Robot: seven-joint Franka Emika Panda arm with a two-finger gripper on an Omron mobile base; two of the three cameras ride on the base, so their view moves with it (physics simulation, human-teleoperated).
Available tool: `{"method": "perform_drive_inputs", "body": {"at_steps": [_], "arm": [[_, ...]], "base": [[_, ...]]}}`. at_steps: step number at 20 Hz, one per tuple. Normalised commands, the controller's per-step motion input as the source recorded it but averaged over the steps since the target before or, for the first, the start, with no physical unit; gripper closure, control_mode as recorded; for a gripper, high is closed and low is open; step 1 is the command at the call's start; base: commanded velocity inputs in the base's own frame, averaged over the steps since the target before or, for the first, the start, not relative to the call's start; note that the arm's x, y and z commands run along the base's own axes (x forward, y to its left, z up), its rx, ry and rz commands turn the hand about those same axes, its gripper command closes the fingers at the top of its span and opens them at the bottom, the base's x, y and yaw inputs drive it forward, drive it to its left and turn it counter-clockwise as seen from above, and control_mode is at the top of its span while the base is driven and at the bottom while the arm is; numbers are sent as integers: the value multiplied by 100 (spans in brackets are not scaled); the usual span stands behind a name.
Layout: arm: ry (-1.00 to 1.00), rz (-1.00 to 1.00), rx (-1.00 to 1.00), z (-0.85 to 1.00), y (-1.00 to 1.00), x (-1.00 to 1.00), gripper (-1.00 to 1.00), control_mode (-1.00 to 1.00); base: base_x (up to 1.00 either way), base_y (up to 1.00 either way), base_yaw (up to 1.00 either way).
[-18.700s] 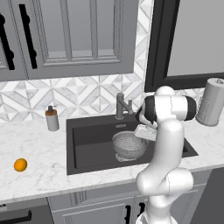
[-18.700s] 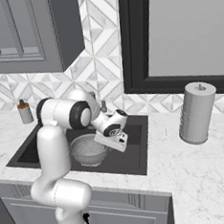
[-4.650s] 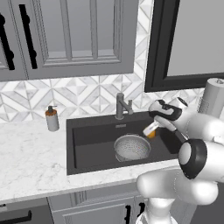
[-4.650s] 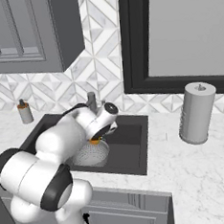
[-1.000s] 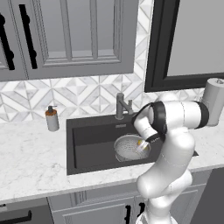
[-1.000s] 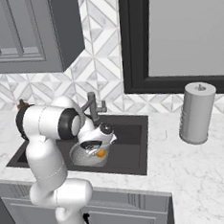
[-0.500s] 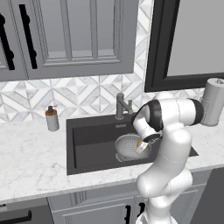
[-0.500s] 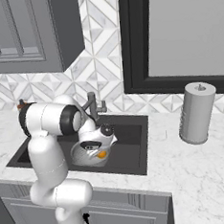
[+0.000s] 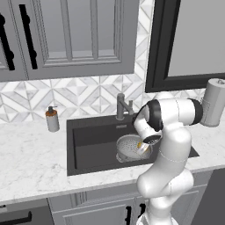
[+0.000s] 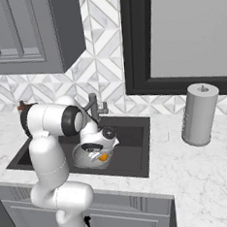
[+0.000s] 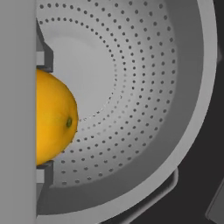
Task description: Put the colander in the sink, put the orange in the colander, and turn on the sink faucet and pour water over the colander.
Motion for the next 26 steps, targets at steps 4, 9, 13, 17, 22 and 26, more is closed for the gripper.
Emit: {"method": "perform_drive_inputs", "body": {"at_steps": [4,9,13,17,22,26], "arm": [[0,0,-2,1,0,0,-100,-100],[0,0,-3,13,0,0,-100,-100],[0,0,0,24,1,0,-100,-100],[0,0,0,32,3,0,-100,-100],[0,0,0,56,-7,-8,-100,-100],[3,0,0,65,-14,-11,-100,-100]], "base": [[0,0,0],[0,0,0],[0,0,0],[0,0,0],[0,0,0],[0,0,0]]}}
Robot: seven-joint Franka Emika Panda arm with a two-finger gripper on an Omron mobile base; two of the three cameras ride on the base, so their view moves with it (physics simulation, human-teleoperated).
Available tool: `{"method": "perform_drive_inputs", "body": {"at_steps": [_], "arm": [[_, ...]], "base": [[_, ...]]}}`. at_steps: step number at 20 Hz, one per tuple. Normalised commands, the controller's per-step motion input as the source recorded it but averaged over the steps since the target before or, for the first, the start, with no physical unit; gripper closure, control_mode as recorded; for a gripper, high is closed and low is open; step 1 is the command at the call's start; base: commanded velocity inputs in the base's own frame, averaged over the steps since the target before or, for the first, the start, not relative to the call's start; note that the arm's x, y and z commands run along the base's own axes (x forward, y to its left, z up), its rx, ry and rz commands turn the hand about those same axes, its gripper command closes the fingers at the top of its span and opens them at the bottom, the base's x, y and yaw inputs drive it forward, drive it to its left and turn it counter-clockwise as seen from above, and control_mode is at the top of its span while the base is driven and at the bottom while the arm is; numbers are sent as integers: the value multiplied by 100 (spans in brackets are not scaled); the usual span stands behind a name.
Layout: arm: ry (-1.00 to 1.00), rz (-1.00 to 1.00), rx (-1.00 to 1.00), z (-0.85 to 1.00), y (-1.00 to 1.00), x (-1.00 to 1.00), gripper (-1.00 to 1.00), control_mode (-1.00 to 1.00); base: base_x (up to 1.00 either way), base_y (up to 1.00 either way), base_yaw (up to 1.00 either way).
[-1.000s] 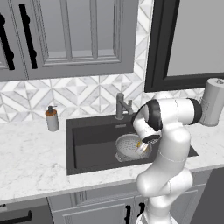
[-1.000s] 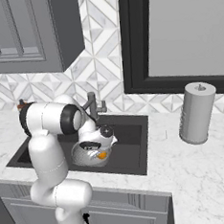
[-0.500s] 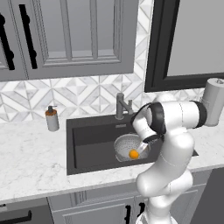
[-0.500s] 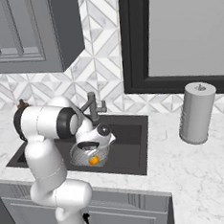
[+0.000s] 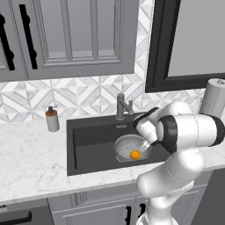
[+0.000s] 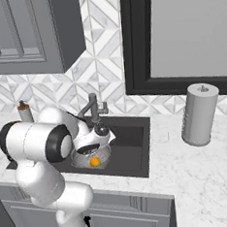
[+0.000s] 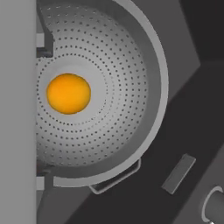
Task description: Put the colander in the sink, put the orange in the colander, and turn on the sink faucet and pour water over the colander.
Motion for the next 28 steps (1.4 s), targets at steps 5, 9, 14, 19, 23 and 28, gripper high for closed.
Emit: {"method": "perform_drive_inputs", "body": {"at_steps": [5,9,14,19,23,28], "arm": [[0,0,1,72,-20,-17,-100,-100],[0,0,9,72,-25,-21,-100,-100],[0,0,4,72,-20,-8,-100,-100],[0,0,4,65,-12,0,-100,-100],[-7,0,10,39,-6,-2,-100,-100],[-22,0,12,27,0,-2,-100,-100]], "base": [[0,0,0],[0,0,0],[0,0,0],[0,0,0],[0,0,0],[0,0,0]]}}
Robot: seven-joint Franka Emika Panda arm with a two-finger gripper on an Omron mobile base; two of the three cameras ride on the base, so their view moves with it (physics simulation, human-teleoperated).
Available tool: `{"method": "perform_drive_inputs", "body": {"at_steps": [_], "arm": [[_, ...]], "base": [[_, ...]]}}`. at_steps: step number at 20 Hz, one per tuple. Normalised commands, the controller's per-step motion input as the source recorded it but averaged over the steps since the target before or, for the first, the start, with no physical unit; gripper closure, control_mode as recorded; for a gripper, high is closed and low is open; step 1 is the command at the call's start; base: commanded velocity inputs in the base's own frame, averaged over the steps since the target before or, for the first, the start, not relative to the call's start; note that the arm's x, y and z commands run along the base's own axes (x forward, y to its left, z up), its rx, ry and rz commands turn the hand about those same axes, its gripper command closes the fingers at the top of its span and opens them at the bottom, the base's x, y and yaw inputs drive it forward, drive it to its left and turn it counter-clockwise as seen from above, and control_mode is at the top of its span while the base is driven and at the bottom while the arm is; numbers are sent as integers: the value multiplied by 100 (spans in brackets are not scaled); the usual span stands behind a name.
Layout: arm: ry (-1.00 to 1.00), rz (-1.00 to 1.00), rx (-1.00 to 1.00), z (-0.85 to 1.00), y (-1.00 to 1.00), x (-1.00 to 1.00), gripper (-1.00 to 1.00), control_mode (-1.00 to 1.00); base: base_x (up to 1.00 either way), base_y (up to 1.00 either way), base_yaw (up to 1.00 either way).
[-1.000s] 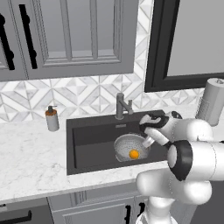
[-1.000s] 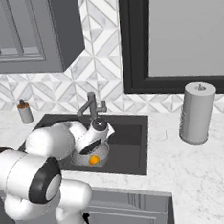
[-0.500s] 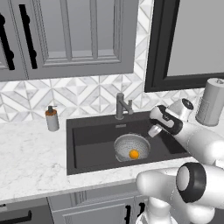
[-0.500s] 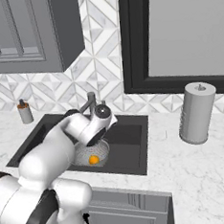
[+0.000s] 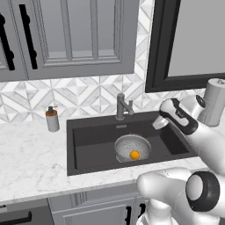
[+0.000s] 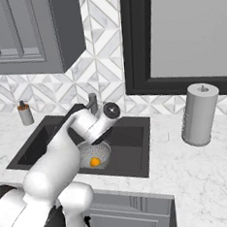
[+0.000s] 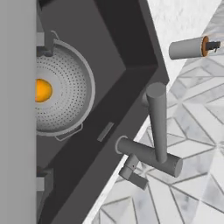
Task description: Put the colander in the sink, put the orange in the colander, and turn on the sink faucet and pour water over the colander.
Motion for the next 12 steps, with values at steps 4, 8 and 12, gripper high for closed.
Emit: {"method": "perform_drive_inputs", "body": {"at_steps": [4,8,12], "arm": [[-25,0,10,36,-2,-1,-100,-100],[-13,0,8,34,0,1,-100,-100],[-4,0,14,11,-15,14,-100,-100]], "base": [[0,0,0],[0,0,0],[0,0,0]]}}
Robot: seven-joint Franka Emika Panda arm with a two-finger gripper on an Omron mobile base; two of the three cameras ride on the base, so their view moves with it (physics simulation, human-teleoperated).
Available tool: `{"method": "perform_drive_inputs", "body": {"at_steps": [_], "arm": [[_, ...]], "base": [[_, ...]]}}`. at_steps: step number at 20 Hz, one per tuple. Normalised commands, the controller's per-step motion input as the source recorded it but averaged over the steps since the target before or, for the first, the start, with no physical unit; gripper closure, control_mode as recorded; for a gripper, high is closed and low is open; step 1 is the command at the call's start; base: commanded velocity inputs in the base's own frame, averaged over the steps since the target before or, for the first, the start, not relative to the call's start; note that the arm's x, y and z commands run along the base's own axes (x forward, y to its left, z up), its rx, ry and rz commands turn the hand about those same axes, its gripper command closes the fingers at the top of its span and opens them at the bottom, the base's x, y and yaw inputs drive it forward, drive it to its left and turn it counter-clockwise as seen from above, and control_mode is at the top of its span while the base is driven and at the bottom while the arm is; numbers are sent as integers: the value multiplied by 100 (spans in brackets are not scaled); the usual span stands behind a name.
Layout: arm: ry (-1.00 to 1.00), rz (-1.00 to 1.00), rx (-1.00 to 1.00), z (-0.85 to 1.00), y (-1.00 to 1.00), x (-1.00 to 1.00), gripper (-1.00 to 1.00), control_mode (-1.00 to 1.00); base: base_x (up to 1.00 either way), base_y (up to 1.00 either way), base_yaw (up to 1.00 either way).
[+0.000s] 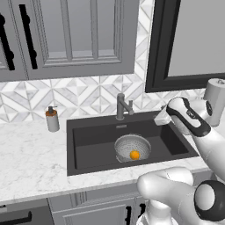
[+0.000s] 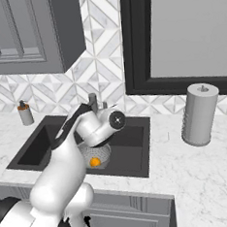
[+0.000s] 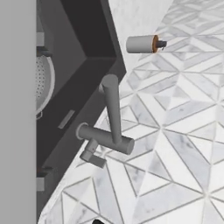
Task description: Put the colander in the sink, put the orange in the colander, and turn on the sink faucet and pour water over the colander.
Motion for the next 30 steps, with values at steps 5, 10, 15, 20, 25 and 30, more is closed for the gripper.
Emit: {"method": "perform_drive_inputs", "body": {"at_steps": [5,10,15,20,25,30], "arm": [[-12,4,17,6,-4,7,-100,-100],[-15,6,11,0,0,16,-100,-100],[-19,7,4,3,2,20,-100,-100],[-2,5,0,13,-1,32,-100,-100],[0,1,0,0,9,19,-100,-100],[-3,0,0,-6,12,17,-100,-100]], "base": [[0,0,0],[0,0,0],[0,0,0],[0,0,0],[0,0,0],[0,0,0]]}}
